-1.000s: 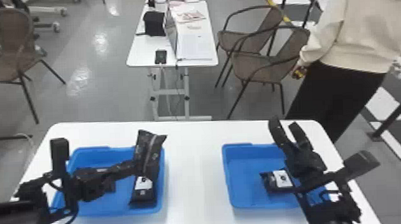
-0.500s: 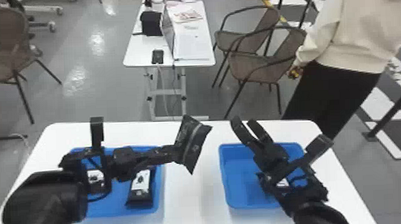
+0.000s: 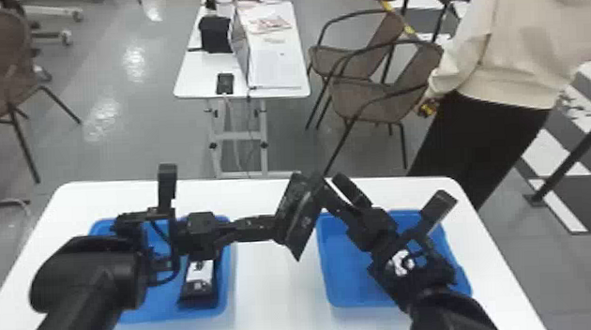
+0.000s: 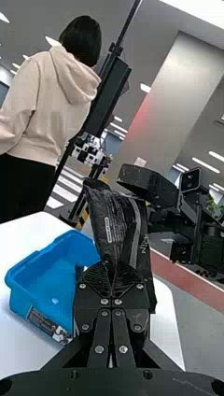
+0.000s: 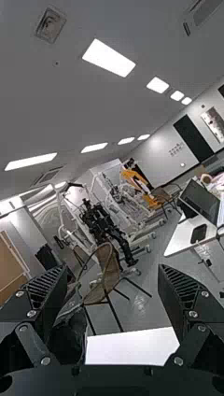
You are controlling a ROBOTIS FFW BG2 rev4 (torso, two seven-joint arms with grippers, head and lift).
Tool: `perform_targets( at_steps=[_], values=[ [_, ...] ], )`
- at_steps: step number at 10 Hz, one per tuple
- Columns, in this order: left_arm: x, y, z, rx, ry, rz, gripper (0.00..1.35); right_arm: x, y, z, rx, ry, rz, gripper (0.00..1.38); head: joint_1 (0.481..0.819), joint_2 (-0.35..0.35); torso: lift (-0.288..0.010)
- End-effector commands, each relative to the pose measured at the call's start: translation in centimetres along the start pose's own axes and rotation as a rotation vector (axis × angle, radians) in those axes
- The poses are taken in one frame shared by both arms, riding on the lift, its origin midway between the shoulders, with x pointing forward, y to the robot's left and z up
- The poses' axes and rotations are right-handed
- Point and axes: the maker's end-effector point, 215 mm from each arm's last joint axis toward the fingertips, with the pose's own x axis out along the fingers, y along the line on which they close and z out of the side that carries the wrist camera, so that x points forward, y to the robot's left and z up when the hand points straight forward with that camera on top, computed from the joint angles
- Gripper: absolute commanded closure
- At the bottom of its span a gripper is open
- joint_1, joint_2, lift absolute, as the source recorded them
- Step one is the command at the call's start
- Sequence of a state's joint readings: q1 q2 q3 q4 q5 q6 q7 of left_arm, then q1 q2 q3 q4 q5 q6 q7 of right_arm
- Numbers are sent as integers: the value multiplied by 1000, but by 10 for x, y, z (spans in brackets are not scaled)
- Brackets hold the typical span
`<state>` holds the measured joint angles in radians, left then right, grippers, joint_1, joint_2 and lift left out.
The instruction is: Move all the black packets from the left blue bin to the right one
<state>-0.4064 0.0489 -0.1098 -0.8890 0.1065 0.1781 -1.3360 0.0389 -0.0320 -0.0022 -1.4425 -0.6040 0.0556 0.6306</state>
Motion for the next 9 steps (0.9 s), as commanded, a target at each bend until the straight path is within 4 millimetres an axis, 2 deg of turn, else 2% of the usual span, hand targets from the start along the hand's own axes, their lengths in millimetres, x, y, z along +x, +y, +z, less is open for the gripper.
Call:
perform_targets(
  at_steps=[1,2,4,5,6,7,8,9],
  values=[
    [0,1,-1,-8,-2,4,1216,3,10,-5,-6,13,28,321,695,-123,0],
    [0,2,-2,-8,5,4,1216,6,14,-9,-15,25,37,335,695,-115,0],
    [3,3,0,-9,2,5,1216,10,26,-28,-3,75,65,855,695,-103,0],
    [5,2,2,-3,-1,3,1216,11,29,-36,8,87,69,990,695,-94,0],
    [3,4,4,-1,-7,8,1216,11,29,-39,9,92,67,1210,695,-86,0],
    [2,6,7,6,-14,15,1214,12,28,-37,2,76,62,1285,695,-82,0],
    [0,8,6,2,-25,27,1214,11,26,-33,13,59,60,1285,695,-77,0],
    [-3,13,2,-13,-35,55,1090,10,23,-33,47,41,53,1285,695,-77,0]
  ],
)
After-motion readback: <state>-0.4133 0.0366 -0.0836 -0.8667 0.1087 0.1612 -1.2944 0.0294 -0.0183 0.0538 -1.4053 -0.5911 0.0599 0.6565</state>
